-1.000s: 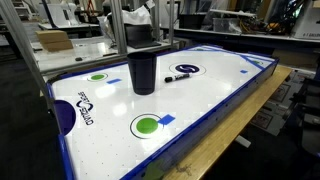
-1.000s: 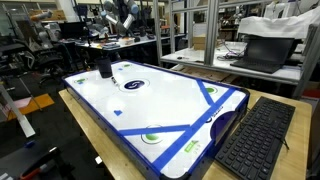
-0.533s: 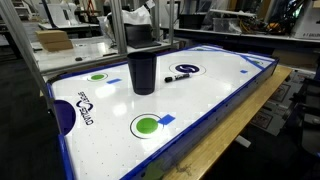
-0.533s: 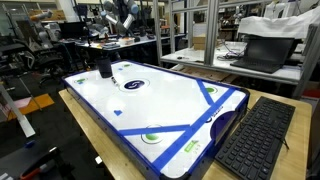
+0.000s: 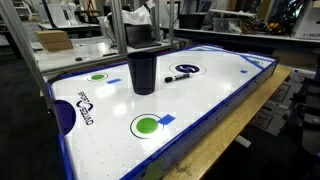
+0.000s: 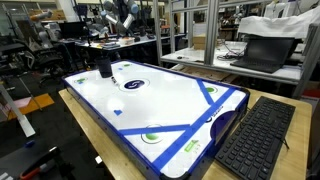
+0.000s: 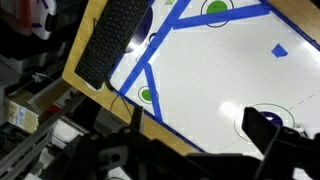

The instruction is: Put the marker inside the cup

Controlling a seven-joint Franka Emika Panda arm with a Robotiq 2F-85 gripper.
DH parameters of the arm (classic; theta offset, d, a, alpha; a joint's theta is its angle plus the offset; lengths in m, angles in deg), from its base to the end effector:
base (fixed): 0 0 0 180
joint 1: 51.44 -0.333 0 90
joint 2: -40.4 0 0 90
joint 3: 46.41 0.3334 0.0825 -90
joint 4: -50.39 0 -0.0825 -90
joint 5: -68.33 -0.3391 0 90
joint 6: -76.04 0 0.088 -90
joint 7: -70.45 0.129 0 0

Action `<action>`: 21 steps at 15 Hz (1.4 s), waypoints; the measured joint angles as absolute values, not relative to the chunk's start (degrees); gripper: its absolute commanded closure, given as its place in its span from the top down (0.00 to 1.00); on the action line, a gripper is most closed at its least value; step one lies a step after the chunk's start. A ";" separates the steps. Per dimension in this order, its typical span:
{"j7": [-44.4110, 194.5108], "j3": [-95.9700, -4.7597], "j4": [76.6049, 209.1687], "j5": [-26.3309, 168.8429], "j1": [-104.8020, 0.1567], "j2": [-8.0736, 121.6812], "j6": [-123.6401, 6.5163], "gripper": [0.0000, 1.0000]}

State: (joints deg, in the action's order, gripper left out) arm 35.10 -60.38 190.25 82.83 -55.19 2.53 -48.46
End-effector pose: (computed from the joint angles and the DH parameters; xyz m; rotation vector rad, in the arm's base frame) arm 0.3347 -0.0925 0.5637 2.7708 0.8016 0.4739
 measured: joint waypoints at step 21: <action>-7.95 -49.97 171.93 71.57 -64.68 33.76 -53.25 1.00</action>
